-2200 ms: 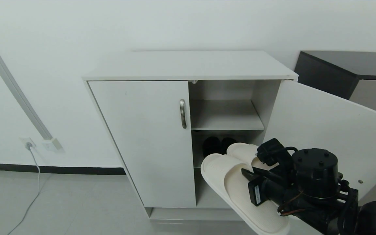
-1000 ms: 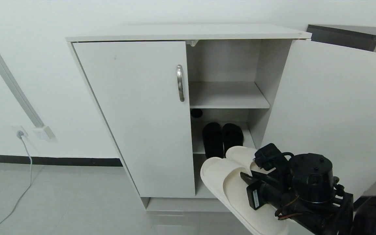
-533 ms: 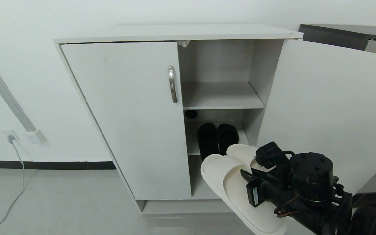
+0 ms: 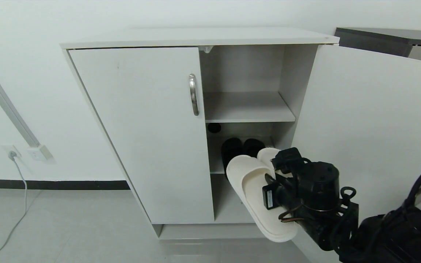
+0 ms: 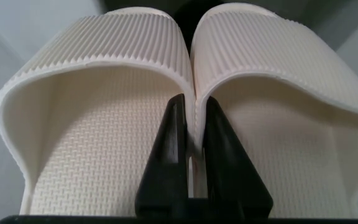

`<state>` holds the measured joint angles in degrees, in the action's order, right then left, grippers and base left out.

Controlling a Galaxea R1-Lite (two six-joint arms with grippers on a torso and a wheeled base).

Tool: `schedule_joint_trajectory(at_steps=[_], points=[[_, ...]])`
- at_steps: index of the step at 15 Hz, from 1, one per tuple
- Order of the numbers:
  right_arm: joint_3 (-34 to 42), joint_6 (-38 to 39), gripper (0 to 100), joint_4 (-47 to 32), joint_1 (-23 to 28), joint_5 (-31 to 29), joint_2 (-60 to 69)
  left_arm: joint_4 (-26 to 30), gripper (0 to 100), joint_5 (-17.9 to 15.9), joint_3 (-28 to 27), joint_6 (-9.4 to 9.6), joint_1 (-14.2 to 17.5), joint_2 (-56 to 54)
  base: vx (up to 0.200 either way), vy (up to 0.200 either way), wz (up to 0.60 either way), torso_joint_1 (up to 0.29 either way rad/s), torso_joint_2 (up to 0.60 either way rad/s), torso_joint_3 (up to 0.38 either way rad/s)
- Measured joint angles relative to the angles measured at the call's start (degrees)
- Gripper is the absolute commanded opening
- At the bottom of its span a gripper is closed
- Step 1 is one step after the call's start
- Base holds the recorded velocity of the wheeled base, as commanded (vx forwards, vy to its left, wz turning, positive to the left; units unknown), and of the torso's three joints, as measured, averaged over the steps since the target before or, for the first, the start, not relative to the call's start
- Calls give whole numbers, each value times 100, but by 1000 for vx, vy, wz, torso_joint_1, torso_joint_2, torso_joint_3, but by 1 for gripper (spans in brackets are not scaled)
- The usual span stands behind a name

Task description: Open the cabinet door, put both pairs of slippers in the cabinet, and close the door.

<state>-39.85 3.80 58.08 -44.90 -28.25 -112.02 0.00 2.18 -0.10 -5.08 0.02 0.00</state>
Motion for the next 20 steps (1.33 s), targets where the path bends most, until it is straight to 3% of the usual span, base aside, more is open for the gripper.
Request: schedule_joint_trajectory(at_steps=[4, 9, 10, 12, 15, 20], points=[[-870, 634, 0, -2047, -177, -372, -101, 0, 0, 0, 0, 2, -2, 0, 0, 0, 0, 0, 0, 0], [-3307, 1702, 0, -5504, -372, -835, 389, 0, 0, 0, 0, 0, 0, 0, 0, 0, 0, 0, 0, 0], [-3718, 1691, 0, -5693, -413, -1023, 472, 0, 0, -2, 0, 0, 0, 0, 0, 0, 0, 0, 0, 0], [-4098, 1365, 0, -5264, -483, -1215, 579, 0, 0, -2, 0, 0, 0, 0, 0, 0, 0, 0, 0, 0], [-4113, 862, 0, -4447, -485, -1503, 521, 0, 0, 5, 0, 0, -2, 0, 0, 0, 0, 0, 0, 0], [-3895, 845, 0, -4202, -490, -1609, 268, 0, 0, 11, 0, 2, 0, 0, 0, 0, 0, 0, 0, 0]])
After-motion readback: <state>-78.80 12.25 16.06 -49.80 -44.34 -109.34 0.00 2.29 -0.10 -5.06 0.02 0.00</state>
